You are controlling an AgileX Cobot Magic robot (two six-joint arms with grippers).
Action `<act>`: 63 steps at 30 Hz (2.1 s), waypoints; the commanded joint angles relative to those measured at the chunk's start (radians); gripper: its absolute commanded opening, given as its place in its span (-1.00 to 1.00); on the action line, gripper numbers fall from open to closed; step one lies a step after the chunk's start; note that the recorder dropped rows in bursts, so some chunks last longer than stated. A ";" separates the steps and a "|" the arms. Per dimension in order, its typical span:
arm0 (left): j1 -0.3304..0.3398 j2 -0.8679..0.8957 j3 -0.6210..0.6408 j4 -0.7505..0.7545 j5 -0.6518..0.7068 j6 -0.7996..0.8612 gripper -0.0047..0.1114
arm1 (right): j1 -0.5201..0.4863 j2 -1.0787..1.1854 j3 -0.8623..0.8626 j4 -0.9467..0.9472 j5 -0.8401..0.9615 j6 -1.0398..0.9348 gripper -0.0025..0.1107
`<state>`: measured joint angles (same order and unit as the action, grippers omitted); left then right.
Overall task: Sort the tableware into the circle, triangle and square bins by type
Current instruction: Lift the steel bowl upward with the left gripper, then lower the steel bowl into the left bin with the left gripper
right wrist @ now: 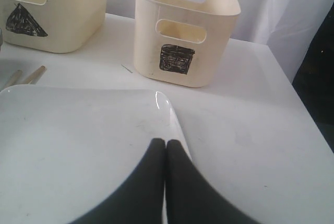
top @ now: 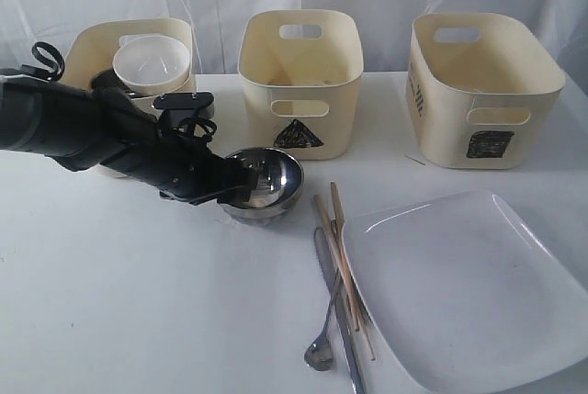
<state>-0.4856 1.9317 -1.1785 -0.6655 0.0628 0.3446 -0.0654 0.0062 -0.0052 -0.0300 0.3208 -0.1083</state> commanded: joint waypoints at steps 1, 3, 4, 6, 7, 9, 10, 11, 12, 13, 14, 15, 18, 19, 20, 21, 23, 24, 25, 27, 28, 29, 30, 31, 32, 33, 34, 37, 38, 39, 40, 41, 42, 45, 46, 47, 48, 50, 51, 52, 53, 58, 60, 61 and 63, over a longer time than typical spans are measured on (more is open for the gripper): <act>-0.005 -0.001 -0.003 -0.010 0.018 -0.013 -0.03 | -0.004 -0.006 0.005 0.000 -0.008 -0.009 -0.96; -0.005 -0.001 -0.003 -0.010 0.029 -0.036 -0.29 | -0.004 -0.006 0.005 0.000 -0.008 -0.009 -0.96; -0.005 -0.001 -0.003 -0.010 0.038 -0.040 -0.42 | -0.004 -0.006 0.005 0.000 -0.008 -0.009 -0.96; -0.005 -0.001 -0.003 -0.010 0.046 -0.036 -0.66 | -0.004 -0.006 0.005 0.000 -0.008 -0.009 -0.96; -0.005 -0.001 -0.003 -0.010 0.054 -0.034 -0.78 | -0.004 -0.006 0.005 0.000 -0.008 -0.009 -0.96; -0.005 -0.011 -0.003 -0.001 0.070 -0.034 -0.92 | -0.004 -0.006 0.005 0.000 -0.008 -0.009 -0.96; -0.005 -0.019 -0.003 0.006 0.075 -0.034 -0.92 | -0.004 -0.006 0.005 0.000 -0.008 -0.009 -0.96; -0.005 -0.030 -0.003 0.006 0.079 -0.033 -0.92 | -0.004 -0.006 0.005 0.000 -0.008 -0.009 -0.96; -0.005 -0.041 -0.003 0.006 0.081 -0.033 -0.92 | -0.004 -0.006 0.005 0.000 -0.008 -0.009 -0.96; -0.005 -0.055 -0.003 0.006 0.084 -0.033 -0.92 | -0.004 -0.006 0.005 0.000 -0.008 -0.009 -0.96; -0.005 -0.072 -0.003 0.011 0.089 -0.033 -0.92 | -0.004 -0.006 0.005 0.000 -0.008 -0.009 -0.96; -0.005 -0.085 -0.003 0.017 0.095 -0.033 -0.92 | -0.004 -0.006 0.005 0.000 -0.008 -0.009 -0.96; -0.005 -0.141 -0.003 0.042 0.126 -0.033 -0.92 | -0.004 -0.006 0.005 0.000 -0.008 -0.009 -0.96; -0.005 -0.156 -0.003 0.052 0.136 -0.033 -0.92 | -0.004 -0.006 0.005 0.000 -0.008 -0.009 -0.96; -0.005 -0.175 -0.003 0.061 0.143 -0.033 -0.92 | -0.004 -0.006 0.005 0.000 -0.008 -0.009 -0.96; -0.005 -0.195 -0.003 0.071 0.151 -0.033 -0.92 | -0.004 -0.006 0.005 0.000 -0.008 -0.009 -0.96; -0.005 -0.239 -0.003 0.084 0.158 -0.032 -0.92 | -0.004 -0.006 0.005 0.000 -0.008 -0.009 -0.96; -0.005 -0.261 -0.003 0.095 0.160 -0.032 -0.92 | -0.004 -0.006 0.005 0.000 -0.008 -0.009 -0.96; -0.005 -0.279 -0.003 0.109 0.161 -0.032 -0.92 | -0.004 -0.006 0.005 0.000 -0.008 -0.009 -0.96; 0.010 -0.328 -0.003 0.146 0.161 -0.032 -0.92 | -0.004 -0.006 0.005 0.000 -0.008 -0.009 -0.96; 0.022 -0.346 -0.003 0.151 0.161 -0.032 -0.92 | -0.004 -0.006 0.005 0.000 -0.008 -0.009 -0.96; 0.038 -0.367 -0.003 0.151 0.161 -0.032 -0.92 | -0.004 -0.006 0.005 0.000 -0.008 -0.009 -0.96; 0.058 -0.386 -0.008 0.151 0.161 -0.032 -0.92 | -0.004 -0.006 0.005 0.000 -0.008 -0.009 -0.96; 0.074 -0.402 -0.011 0.151 0.167 -0.032 -0.92 | -0.004 -0.006 0.005 0.000 -0.008 -0.009 -0.96; 0.095 -0.416 -0.012 0.159 0.167 -0.032 -0.92 | -0.004 -0.006 0.005 0.000 -0.008 -0.009 -0.96; 0.117 -0.427 -0.017 0.171 0.167 -0.032 -0.92 | -0.004 -0.006 0.005 0.000 -0.008 -0.009 -0.96; 0.134 -0.432 -0.022 0.181 0.172 -0.032 -0.92 | -0.004 -0.006 0.005 0.000 -0.008 -0.009 -0.96; 0.188 -0.442 -0.048 0.199 0.174 -0.032 -0.92 | -0.004 -0.006 0.005 0.000 -0.008 -0.009 -0.96; 0.206 -0.442 -0.059 0.216 0.169 -0.032 -0.92 | -0.004 -0.006 0.005 0.000 -0.008 -0.009 -0.96; 0.225 -0.440 -0.069 0.223 0.162 -0.032 -0.92 | -0.004 -0.006 0.005 0.000 -0.008 -0.009 -0.96; 0.244 -0.437 -0.077 0.226 0.152 -0.032 -0.92 | -0.004 -0.006 0.005 0.000 -0.008 -0.009 -0.96; 0.261 -0.429 -0.087 0.225 0.136 -0.032 -0.92 | -0.004 -0.006 0.005 0.000 -0.008 -0.009 -0.96; 0.279 -0.420 -0.099 0.225 0.124 -0.032 -0.92 | -0.004 -0.006 0.005 0.000 -0.008 -0.009 -0.96; 0.318 -0.383 -0.129 0.227 0.099 -0.032 -0.92 | -0.004 -0.006 0.005 0.000 -0.008 -0.009 -0.96; 0.327 -0.368 -0.138 0.229 0.087 -0.032 -0.92 | -0.004 -0.006 0.005 0.000 -0.008 -0.009 -0.96; 0.335 -0.355 -0.148 0.235 0.077 -0.032 -0.92 | -0.004 -0.006 0.005 0.000 -0.008 -0.009 -0.96; 0.341 -0.338 -0.157 0.242 0.063 -0.032 -0.92 | -0.004 -0.006 0.005 0.000 -0.008 -0.009 -0.96; 0.347 -0.306 -0.176 0.255 0.036 -0.032 -0.92 | -0.004 -0.006 0.005 0.000 -0.008 -0.009 -0.96; 0.350 -0.289 -0.185 0.259 0.019 -0.032 -0.92 | -0.004 -0.006 0.005 0.000 -0.008 -0.009 -0.96; 0.353 -0.271 -0.196 0.259 0.002 -0.032 -0.92 | -0.004 -0.006 0.005 0.000 -0.008 -0.009 -0.96; 0.355 -0.254 -0.205 0.259 -0.012 -0.032 -0.92 | -0.004 -0.006 0.005 0.000 -0.008 -0.009 -0.96; 0.368 -0.157 -0.286 0.262 -0.063 -0.032 -0.92 | -0.004 -0.006 0.005 0.000 -0.008 -0.009 -0.96; 0.373 -0.114 -0.328 0.262 -0.063 -0.027 -0.92 | -0.004 -0.006 0.005 0.000 -0.008 -0.009 -0.96; 0.375 -0.097 -0.345 0.262 -0.063 -0.027 -0.92 | -0.004 -0.006 0.005 0.000 -0.008 -0.009 -0.96; 0.381 -0.039 -0.402 0.262 -0.063 -0.027 -0.92 | -0.004 -0.006 0.005 0.000 -0.008 -0.009 -0.96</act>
<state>-0.1133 1.8575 -1.5302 -0.3954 0.0137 0.3164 -0.0654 0.0062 -0.0052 -0.0300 0.3208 -0.1083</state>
